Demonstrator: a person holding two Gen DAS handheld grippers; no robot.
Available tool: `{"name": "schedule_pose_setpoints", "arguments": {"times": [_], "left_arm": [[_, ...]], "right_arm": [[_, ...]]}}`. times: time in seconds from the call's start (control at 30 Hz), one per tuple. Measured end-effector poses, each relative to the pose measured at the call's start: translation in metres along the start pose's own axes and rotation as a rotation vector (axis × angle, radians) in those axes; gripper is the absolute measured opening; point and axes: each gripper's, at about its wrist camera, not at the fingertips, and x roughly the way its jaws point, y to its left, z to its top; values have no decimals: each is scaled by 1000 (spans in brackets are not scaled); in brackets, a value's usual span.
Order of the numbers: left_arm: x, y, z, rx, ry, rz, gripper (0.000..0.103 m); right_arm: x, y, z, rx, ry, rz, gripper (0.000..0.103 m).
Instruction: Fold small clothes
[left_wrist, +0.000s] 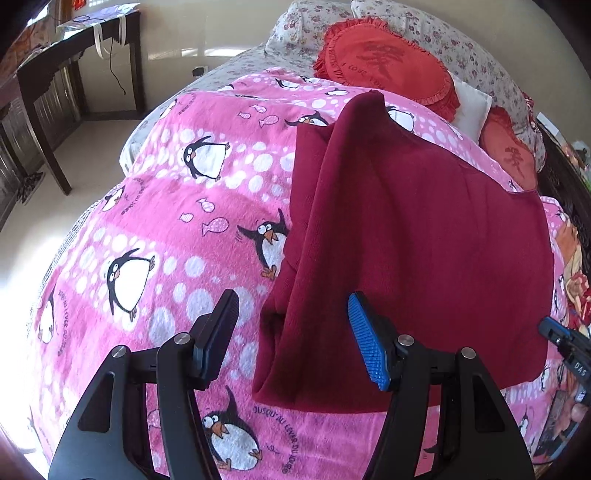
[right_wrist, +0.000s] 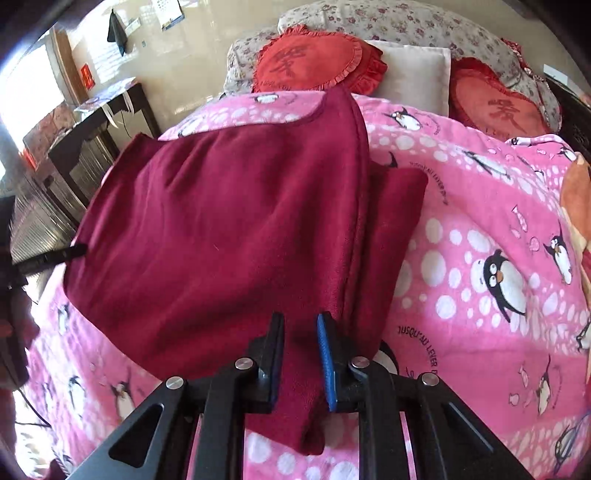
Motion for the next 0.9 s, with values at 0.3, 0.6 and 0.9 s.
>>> {"name": "schedule_pose_setpoints", "arguments": {"times": [0.3,0.6,0.9], "left_arm": [[-4,-1,-9,21,-5,12,62],[-2,4,-15,11,2,-1,62],[-10,18,-26,-41,10,-71,62]], "right_arm": [[-7,10,-6,18,21,-13,20],[0,20,1,38,82,5,34],[5,72,25,-26,60,97,36]]}}
